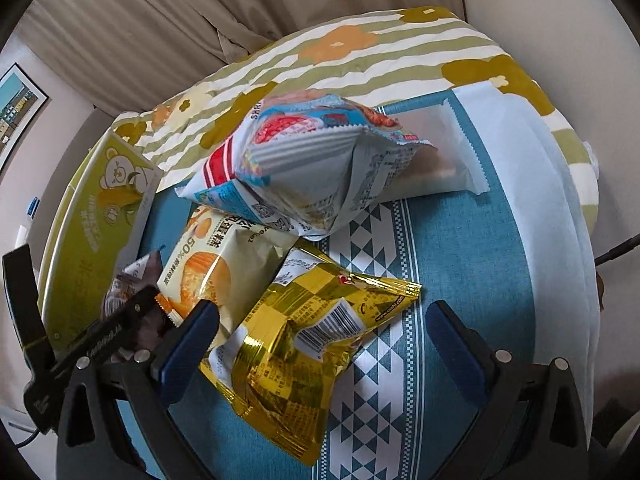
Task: Organize snacks
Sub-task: 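Grasp the brown packet with the left tool while the right tool grasps the gold packet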
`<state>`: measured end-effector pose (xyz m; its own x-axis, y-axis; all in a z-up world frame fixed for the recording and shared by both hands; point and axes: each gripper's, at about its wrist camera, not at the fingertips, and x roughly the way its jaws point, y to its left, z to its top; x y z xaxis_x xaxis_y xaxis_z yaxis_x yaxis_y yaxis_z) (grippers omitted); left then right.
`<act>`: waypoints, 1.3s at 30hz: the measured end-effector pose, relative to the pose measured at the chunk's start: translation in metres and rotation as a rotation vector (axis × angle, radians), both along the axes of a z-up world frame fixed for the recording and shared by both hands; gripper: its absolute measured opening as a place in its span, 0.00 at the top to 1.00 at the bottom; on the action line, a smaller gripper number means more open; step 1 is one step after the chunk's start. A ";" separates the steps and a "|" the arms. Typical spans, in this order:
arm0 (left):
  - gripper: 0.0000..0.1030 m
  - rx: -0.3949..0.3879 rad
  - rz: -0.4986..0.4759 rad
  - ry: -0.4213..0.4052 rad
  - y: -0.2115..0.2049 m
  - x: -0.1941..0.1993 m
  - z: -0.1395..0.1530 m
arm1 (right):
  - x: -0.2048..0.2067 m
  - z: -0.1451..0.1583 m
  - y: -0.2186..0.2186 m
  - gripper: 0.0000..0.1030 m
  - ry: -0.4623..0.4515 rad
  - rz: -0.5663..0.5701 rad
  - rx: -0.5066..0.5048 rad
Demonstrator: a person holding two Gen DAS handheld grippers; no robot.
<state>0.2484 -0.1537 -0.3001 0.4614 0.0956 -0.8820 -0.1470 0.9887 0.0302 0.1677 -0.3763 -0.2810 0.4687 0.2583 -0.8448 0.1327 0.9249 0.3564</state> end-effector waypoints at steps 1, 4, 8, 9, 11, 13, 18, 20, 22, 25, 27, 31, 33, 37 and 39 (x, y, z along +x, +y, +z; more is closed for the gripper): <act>0.22 0.006 -0.009 0.003 -0.001 -0.002 -0.001 | 0.001 -0.002 0.000 0.05 0.004 -0.001 0.001; 0.22 0.023 -0.035 0.017 -0.002 -0.007 0.000 | 0.004 -0.008 -0.003 0.13 0.024 -0.003 0.006; 0.22 0.045 -0.076 0.034 -0.004 -0.016 0.000 | 0.004 -0.019 -0.007 0.22 0.058 -0.020 0.032; 0.22 0.053 -0.085 0.037 -0.005 -0.018 0.000 | 0.004 -0.019 -0.007 0.26 0.053 -0.020 0.019; 0.22 0.066 -0.098 0.044 -0.007 -0.020 -0.002 | 0.003 -0.019 -0.006 0.32 0.048 -0.009 -0.007; 0.25 0.067 -0.108 0.057 -0.009 -0.024 -0.004 | 0.002 -0.018 -0.005 0.40 0.043 0.001 -0.022; 0.33 0.074 -0.147 0.055 -0.016 -0.034 -0.001 | -0.003 -0.015 -0.004 0.50 0.032 0.027 -0.060; 0.37 0.067 -0.153 0.041 -0.015 -0.038 0.002 | -0.008 -0.014 -0.003 0.51 0.027 0.032 -0.066; 0.38 0.055 -0.157 0.045 -0.014 -0.042 0.006 | -0.014 -0.011 -0.001 0.58 0.013 0.037 -0.068; 0.39 0.036 -0.158 0.044 -0.012 -0.052 0.012 | -0.026 -0.002 0.000 0.65 -0.007 0.041 -0.063; 0.39 0.032 -0.165 0.033 -0.011 -0.057 0.018 | -0.032 0.003 -0.001 0.66 -0.016 0.040 -0.061; 0.39 0.017 -0.177 -0.009 -0.011 -0.069 0.042 | -0.047 0.022 0.003 0.67 -0.049 0.038 -0.066; 0.39 0.012 -0.184 -0.033 -0.010 -0.073 0.058 | -0.054 0.034 0.004 0.67 -0.071 0.043 -0.069; 0.39 -0.008 -0.206 -0.102 -0.004 -0.081 0.096 | -0.063 0.060 0.010 0.68 -0.122 0.061 -0.079; 0.39 -0.029 -0.208 -0.133 0.005 -0.079 0.114 | -0.065 0.074 0.014 0.69 -0.149 0.070 -0.081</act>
